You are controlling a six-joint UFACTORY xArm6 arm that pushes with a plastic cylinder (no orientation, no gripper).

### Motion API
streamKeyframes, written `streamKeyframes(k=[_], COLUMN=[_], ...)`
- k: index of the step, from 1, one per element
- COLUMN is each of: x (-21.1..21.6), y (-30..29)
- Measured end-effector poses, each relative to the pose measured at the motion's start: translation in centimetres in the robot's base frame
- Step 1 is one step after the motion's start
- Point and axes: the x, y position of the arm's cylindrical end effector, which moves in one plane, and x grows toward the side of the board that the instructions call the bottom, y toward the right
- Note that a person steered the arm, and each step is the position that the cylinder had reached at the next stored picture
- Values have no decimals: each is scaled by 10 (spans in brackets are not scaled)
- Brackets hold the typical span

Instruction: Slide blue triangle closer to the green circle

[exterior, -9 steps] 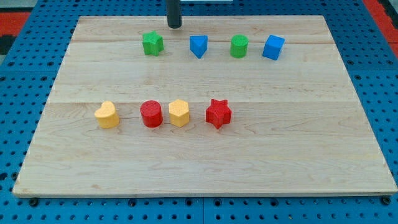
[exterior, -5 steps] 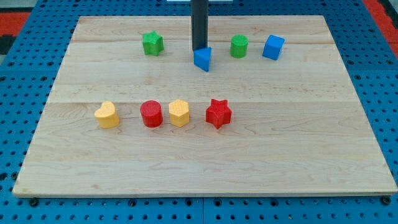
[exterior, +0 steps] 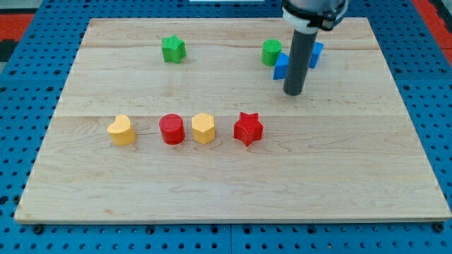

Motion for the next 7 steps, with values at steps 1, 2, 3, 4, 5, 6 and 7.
streamKeyframes(k=[1, 2, 3, 4, 5, 6, 7], x=[6, 3, -28, -42, -54, -55, -60], y=[9, -32, -56, -22, -2, -2, -1])
